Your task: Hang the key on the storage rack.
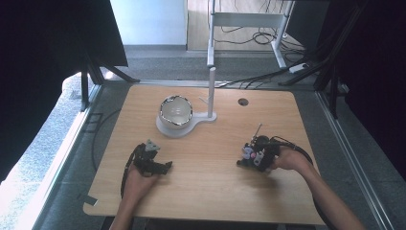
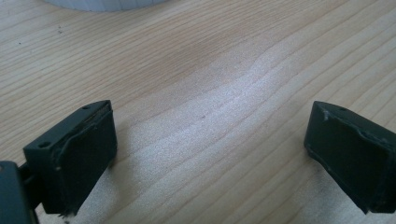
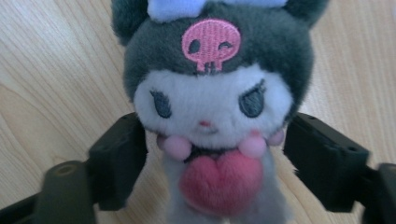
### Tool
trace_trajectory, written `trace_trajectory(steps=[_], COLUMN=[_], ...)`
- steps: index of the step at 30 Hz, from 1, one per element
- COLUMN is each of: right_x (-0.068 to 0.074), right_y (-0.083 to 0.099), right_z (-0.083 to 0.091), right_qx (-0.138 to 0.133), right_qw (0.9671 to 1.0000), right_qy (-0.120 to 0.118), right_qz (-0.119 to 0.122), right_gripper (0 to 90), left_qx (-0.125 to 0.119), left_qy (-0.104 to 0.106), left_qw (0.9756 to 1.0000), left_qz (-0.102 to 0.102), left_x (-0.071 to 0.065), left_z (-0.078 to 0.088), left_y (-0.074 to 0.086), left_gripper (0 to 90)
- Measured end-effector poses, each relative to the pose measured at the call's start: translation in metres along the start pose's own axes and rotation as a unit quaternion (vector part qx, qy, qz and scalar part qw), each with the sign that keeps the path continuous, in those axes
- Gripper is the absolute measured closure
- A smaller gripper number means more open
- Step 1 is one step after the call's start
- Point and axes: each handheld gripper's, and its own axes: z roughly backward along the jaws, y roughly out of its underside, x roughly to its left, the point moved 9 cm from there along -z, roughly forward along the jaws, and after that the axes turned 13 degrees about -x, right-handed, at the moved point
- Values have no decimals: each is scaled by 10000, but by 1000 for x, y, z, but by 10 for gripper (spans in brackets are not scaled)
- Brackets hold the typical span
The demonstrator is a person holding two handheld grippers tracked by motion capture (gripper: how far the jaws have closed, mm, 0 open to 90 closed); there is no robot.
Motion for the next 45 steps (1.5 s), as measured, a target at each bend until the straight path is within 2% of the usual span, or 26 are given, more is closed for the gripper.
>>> trace_trajectory(steps=[2,5,9,16,26,35,45], right_x=[0,1,2,1,-5,-15,-23], right_y=[0,0,0,-5,-15,-33,-50], right_z=[-2,-5,-4,10,31,58,75], right_qx=[64,121,157,-32,-151,-359,-464], right_qw=[10000,9998,9997,9997,9995,9991,9987], right_qy=[9,-125,-175,-245,-272,-240,-193], right_qz=[-8,-42,-68,-89,-16,5,22], right_gripper=[308,377,417,426,427,427,428], left_qx=[-1,0,-1,0,-3,-3,-19], left_qy=[0,0,0,-1,-2,-2,-10], left_qw=[10000,10000,10000,10000,10000,10000,10000], left_qz=[-1,-1,-1,0,3,3,21], left_x=[0,0,0,0,0,0,0], left_z=[0,0,0,0,0,0,0], left_y=[0,0,0,0,0,0,0], left_gripper=[24,24,24,24,24,24,24])
